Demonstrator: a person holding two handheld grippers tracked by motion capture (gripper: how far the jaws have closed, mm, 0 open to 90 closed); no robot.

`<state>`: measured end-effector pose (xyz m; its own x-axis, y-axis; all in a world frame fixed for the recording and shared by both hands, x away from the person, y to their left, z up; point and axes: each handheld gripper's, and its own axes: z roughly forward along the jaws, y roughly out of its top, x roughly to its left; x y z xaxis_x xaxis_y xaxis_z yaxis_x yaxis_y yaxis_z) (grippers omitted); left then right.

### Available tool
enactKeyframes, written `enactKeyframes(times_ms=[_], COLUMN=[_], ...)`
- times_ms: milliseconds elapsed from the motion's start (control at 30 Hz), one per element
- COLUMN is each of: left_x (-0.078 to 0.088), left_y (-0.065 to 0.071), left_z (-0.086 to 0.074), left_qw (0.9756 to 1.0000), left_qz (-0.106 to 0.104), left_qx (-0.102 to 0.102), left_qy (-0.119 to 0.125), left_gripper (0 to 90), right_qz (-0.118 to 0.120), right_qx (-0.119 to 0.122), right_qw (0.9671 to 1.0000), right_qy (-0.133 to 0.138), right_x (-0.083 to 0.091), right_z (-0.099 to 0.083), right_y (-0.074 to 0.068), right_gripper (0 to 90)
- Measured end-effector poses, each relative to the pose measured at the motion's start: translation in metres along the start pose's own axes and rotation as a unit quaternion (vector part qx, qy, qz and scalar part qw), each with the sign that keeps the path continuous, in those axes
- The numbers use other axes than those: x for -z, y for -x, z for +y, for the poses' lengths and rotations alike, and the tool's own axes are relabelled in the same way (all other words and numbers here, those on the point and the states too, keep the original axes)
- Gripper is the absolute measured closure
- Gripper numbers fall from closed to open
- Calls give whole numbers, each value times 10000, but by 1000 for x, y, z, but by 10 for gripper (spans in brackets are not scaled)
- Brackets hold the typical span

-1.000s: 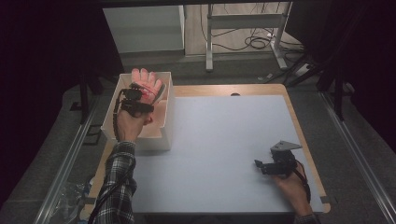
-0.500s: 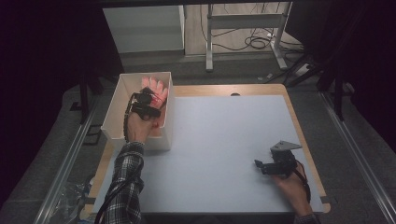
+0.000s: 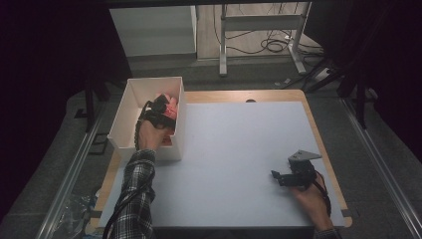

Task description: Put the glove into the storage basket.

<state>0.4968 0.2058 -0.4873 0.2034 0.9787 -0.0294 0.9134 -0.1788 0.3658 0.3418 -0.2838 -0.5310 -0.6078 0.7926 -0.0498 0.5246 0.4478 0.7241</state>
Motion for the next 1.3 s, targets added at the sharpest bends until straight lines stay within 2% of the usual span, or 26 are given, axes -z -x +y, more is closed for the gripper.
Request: enactKeyframes(times_ms=[267, 467, 933, 1300], left_x=[5, 12, 27, 39], left_y=[1, 2, -1, -5], left_z=[-1, -2, -9, -16], left_qw=[10000, 9999, 9993, 9974], left_qz=[-54, -30, -179, -398], left_qx=[40, -18, -118, -148], left_qy=[62, 104, 311, 585], left_gripper=[84, 57, 49, 37], right_qz=[0, -1, -2, -3], right_qx=[0, 0, 0, 1], right_qw=[10000, 10000, 10000, 10000], right_qy=[1, 0, 0, 0], right_x=[0, 0, 0, 0], right_z=[0, 0, 0, 0], right_y=[0, 0, 0, 0], right_gripper=[153, 153, 153, 153])
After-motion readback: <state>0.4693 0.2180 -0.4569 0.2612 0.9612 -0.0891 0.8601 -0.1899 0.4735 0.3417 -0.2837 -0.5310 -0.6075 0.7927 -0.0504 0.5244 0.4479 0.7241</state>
